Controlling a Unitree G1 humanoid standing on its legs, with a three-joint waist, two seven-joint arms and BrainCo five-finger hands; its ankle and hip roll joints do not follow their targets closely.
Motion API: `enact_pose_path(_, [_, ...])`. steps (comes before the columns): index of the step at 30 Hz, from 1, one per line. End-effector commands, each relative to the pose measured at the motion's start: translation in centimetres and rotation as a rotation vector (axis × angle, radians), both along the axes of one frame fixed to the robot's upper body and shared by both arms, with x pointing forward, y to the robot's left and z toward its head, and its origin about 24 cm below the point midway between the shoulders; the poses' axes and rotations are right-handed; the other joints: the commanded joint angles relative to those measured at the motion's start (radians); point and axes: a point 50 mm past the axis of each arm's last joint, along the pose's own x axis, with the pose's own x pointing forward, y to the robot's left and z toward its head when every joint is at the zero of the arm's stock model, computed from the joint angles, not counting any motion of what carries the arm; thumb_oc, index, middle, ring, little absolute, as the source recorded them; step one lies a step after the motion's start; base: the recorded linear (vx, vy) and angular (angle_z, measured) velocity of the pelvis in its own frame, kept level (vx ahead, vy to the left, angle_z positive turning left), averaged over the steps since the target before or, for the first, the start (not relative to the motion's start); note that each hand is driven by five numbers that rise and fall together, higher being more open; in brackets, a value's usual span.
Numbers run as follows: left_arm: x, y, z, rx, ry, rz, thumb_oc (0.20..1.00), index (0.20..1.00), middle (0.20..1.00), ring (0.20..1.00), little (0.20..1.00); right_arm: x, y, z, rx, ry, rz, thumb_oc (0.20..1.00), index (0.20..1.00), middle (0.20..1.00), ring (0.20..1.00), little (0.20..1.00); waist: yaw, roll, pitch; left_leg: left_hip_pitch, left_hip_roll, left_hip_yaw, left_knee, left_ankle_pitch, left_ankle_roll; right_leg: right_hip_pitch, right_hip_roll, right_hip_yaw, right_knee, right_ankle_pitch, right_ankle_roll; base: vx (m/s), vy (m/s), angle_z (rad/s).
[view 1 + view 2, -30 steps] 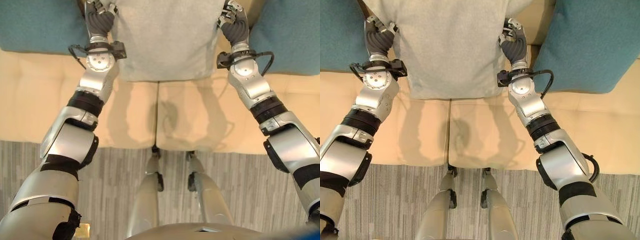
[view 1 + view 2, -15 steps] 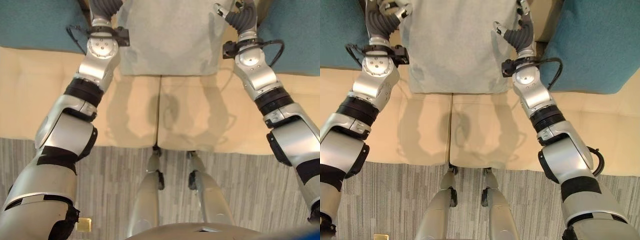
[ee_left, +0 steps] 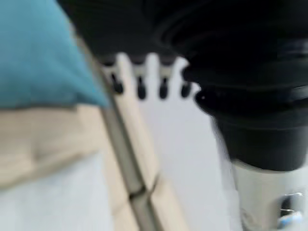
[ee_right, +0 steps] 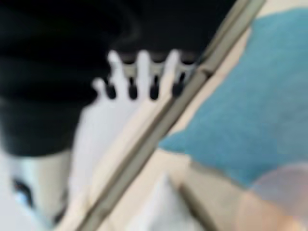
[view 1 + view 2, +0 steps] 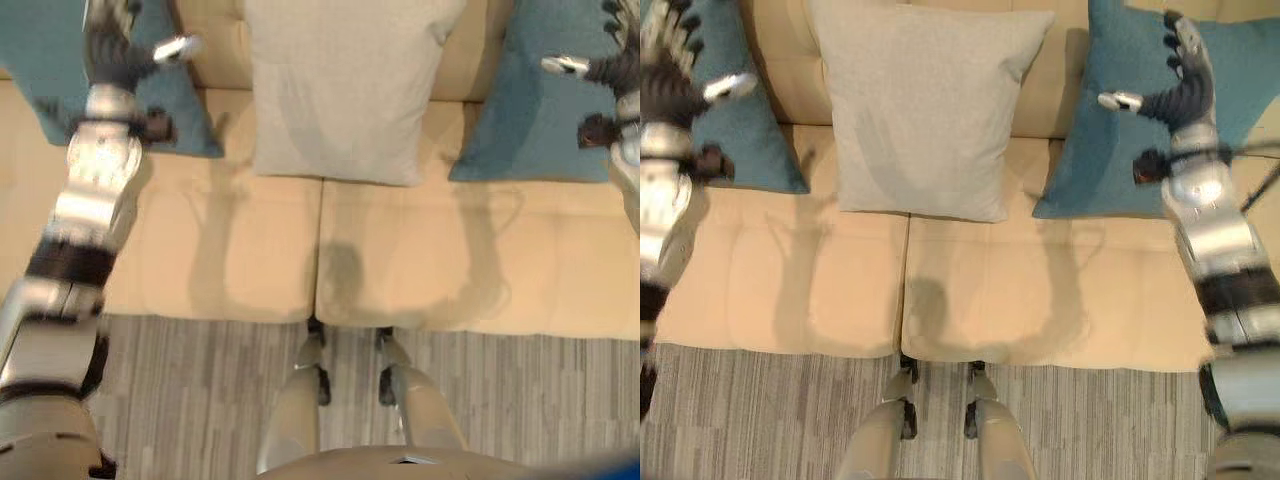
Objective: Pick up all the scattered cushions and arrange them neatly on the sofa.
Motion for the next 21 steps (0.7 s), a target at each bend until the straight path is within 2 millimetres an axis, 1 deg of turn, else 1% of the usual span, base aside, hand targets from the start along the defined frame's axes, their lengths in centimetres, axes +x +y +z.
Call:
enact_pose_path(1, [1.0,0.2,0.3,0.063,0.018,-0.004,1.000,1.000,1.000,1.000,1.000,0.6,-1.5,-1.1,-0.007,0.058,-0.050,1.000,1.000,1.000,1.000,1.000,-0.009,-0.026,-0.049,0.075,-0.004,0.051,0.003,-0.099,-0.083,0.001,-0.042,0.003,0.002,0.037,0.087,0.07,-0.014,-0.02])
enact_pose_path(2, [-0.2,0.6,-1.8,0.075,0.080,-0.013,1.000,1.000,1.000,1.000,1.000,-0.5,-2.1,-3.0,-0.010,0.109,-0.051,1.000,1.000,1.000,1.000,1.000,-0.009,-0.029,-0.048,0.098,-0.002,0.053,0.003,-0.102,-0.083,0.026,-0.044,0.003,0.002,0.029,0.086,0.08,-0.023,-0.04])
enact_pose_path(3, [-1.0,1.1,-3.9,0.030,0.135,-0.006,1.000,1.000,1.000,1.000,1.000,-1.3,-2.8,-4.5,-0.040,0.167,-0.077,1.000,1.000,1.000,1.000,1.000,-0.007,-0.030,-0.048,0.118,-0.001,0.053,0.003,-0.105,-0.083,0.047,-0.044,0.000,0.002,0.020,0.084,0.06,-0.033,-0.05])
enact_pose_path(4, [-1.8,1.5,-6.1,-0.006,0.203,0.002,1.000,1.000,1.000,1.000,1.000,-2.1,-3.3,-6.2,-0.029,0.214,-0.097,1.000,1.000,1.000,1.000,1.000,-0.009,-0.032,-0.051,0.130,0.000,0.053,0.003,-0.104,-0.082,0.061,-0.045,-0.003,0.002,0.017,0.083,0.08,-0.049,0.00])
enact_pose_path(5, [-3.6,2.2,-11.1,-0.086,0.364,0.030,1.000,1.000,1.000,1.000,1.000,-3.6,-3.8,-10.1,0.010,0.336,-0.107,1.000,1.000,1.000,1.000,1.000,-0.008,-0.034,-0.052,0.168,0.003,0.055,0.003,-0.107,-0.081,0.098,-0.044,-0.003,0.002,0.004,0.080,0.05,-0.046,0.03])
enact_pose_path(6, [-4.3,2.2,-13.7,-0.133,0.452,0.051,1.000,1.000,1.000,1.000,1.000,-4.2,-3.8,-12.5,0.045,0.405,-0.119,1.000,1.000,1.000,1.000,1.000,-0.009,-0.034,-0.054,0.184,0.006,0.056,0.003,-0.109,-0.079,0.112,-0.044,-0.006,0.002,0.000,0.079,0.06,-0.035,0.06])
enact_pose_path(7, [-5.3,2.6,-15.7,-0.143,0.529,0.080,1.000,1.000,1.000,1.000,1.000,-5.0,-4.1,-14.2,0.040,0.474,-0.136,1.000,1.000,1.000,1.000,1.000,-0.010,-0.034,-0.056,0.198,0.008,0.058,0.003,-0.109,-0.078,0.127,-0.043,-0.007,0.002,-0.003,0.079,0.00,0.000,0.00])
enact_pose_path(8, [-5.3,2.6,-15.7,-0.143,0.529,0.080,1.000,1.000,1.000,1.000,1.000,-5.0,-4.1,-14.2,0.040,0.474,-0.136,1.000,1.000,1.000,1.000,1.000,-0.011,-0.034,-0.058,0.195,0.007,0.058,0.003,-0.106,-0.077,0.124,-0.044,-0.008,0.002,0.000,0.079,0.01,-0.008,-0.07])
enact_pose_path(9, [-6.2,2.7,-18.2,-0.170,0.623,0.111,1.000,1.000,1.000,1.000,1.000,-5.8,-4.3,-16.4,0.055,0.553,-0.162,1.000,1.000,1.000,1.000,1.000,-0.011,-0.032,-0.059,0.212,0.008,0.060,0.003,-0.107,-0.076,0.141,-0.041,-0.008,0.002,-0.005,0.077,0.00,-0.012,-0.08])
enact_pose_path(10, [-7.3,2.7,-20.5,-0.195,0.711,0.145,1.000,1.000,1.000,1.000,1.000,-6.6,-4.0,-19.1,0.108,0.635,-0.175,1.000,1.000,1.000,1.000,1.000,-0.012,-0.032,-0.061,0.227,0.009,0.061,0.003,-0.109,-0.074,0.154,-0.040,-0.007,0.002,-0.006,0.077,0.00,-0.005,-0.04])
enact_pose_path(11, [-8.3,3.0,-22.0,-0.204,0.775,0.174,1.000,1.000,1.000,1.000,1.000,-7.1,-4.1,-20.2,0.103,0.682,-0.192,1.000,1.000,1.000,1.000,1.000,-0.014,-0.030,-0.066,0.234,0.009,0.062,0.003,-0.108,-0.070,0.160,-0.040,-0.005,0.002,-0.008,0.075,-0.01,-0.012,-0.03])
enact_pose_path(12, [-9.2,3.0,-23.8,-0.233,0.853,0.206,1.000,1.000,1.000,1.000,1.000,-7.7,-3.9,-21.7,0.094,0.747,-0.199,1.000,1.000,1.000,1.000,1.000,-0.013,-0.029,-0.068,0.247,0.010,0.064,0.003,-0.109,-0.069,0.173,-0.039,-0.005,0.002,-0.010,0.074,-0.01,-0.008,-0.08])
enact_pose_path(13, [-10.7,2.8,-26.0,-0.256,0.947,0.239,1.000,1.000,1.000,1.000,1.000,-8.6,-3.6,-23.7,0.088,0.833,-0.211,1.000,1.000,1.000,1.000,1.000,-0.013,-0.027,-0.070,0.263,0.012,0.066,0.003,-0.112,-0.068,0.190,-0.036,-0.005,0.002,-0.015,0.073,0.00,-0.024,-0.11])
enact_pose_path(14, [-13.2,2.5,-29.2,-0.305,1.102,0.291,1.000,1.000,1.000,1.000,1.000,-10.0,-3.0,-26.4,0.136,0.937,-0.232,1.000,1.000,1.000,1.000,1.000,-0.016,-0.024,-0.080,0.286,0.015,0.068,0.003,-0.114,-0.065,0.210,-0.033,-0.002,0.002,-0.018,0.071,0.00,-0.013,-0.12])
enact_pose_path(15, [-13.1,2.5,-29.2,-0.305,1.101,0.291,1.000,1.000,1.000,1.000,1.000,-10.0,-3.0,-26.4,0.137,0.936,-0.232,1.000,1.000,1.000,1.000,1.000,-0.016,-0.025,-0.082,0.282,0.014,0.067,0.003,-0.112,-0.064,0.207,-0.034,-0.002,0.002,-0.017,0.071,-0.01,-0.019,-0.11])
enact_pose_path(16, [-16.0,1.8,-32.3,-0.280,1.299,0.340,1.000,1.000,1.000,1.000,1.000,-12.1,-2.3,-29.7,0.121,1.098,-0.254,1.000,1.000,1.000,1.000,1.000,-0.016,-0.023,-0.089,0.312,0.016,0.073,0.003,-0.118,-0.062,0.235,-0.030,0.001,0.002,-0.023,0.070,-0.02,-0.022,-0.04])
enact_pose_path(17, [-16.9,1.5,-33.1,-0.271,1.363,0.345,1.000,1.000,1.000,1.000,1.000,-12.7,-2.2,-30.5,0.089,1.155,-0.260,1.000,1.000,1.000,1.000,1.000,-0.016,-0.023,-0.098,0.317,0.018,0.072,0.003,-0.117,-0.061,0.241,-0.030,0.001,0.002,-0.025,0.068,-0.01,-0.022,-0.04])
enact_pose_path(18, [-16.9,1.5,-33.1,-0.272,1.362,0.345,1.000,1.000,1.000,1.000,1.000,-12.7,-2.2,-30.5,0.088,1.155,-0.259,1.000,1.000,1.000,1.000,1.000,-0.016,-0.023,-0.096,0.318,0.018,0.072,0.003,-0.117,-0.061,0.243,-0.029,0.001,0.002,-0.026,0.068,-0.02,-0.029,-0.05])
enact_pose_path(19, [-19.6,0.3,-35.1,-0.300,1.507,0.354,1.000,1.000,1.000,1.000,1.000,-15.1,-1.8,-32.9,0.127,1.286,-0.303,1.000,1.000,1.000,1.000,1.000,-0.016,-0.023,-0.108,0.340,0.019,0.074,0.003,-0.120,-0.058,0.266,-0.025,0.001,0.002,-0.032,0.065,-0.01,-0.043,-0.06])
enact_pose_path(20, [-20.6,-0.2,-35.7,-0.246,1.590,0.336,1.000,1.000,1.000,1.000,1.000,-16.6,-1.7,-34.2,0.103,1.379,-0.334,1.000,1.000,1.000,1.000,1.000,-0.014,-0.022,-0.120,0.358,0.020,0.073,0.003,-0.125,-0.056,0.285,-0.022,0.002,0.002,-0.039,0.063,0.00,-0.063,-0.03])
enact_pose_path(21, [-21.5,-0.5,-36.1,-0.229,1.635,0.330,1.000,1.000,1.000,1.000,1.000,-17.6,-1.6,-34.8,0.124,1.422,-0.348,1.000,1.000,1.000,1.000,1.000,-0.014,-0.022,-0.126,0.369,0.021,0.073,0.003,-0.128,-0.055,0.296,-0.019,0.002,0.002,-0.041,0.061,0.01,-0.061,0.02])
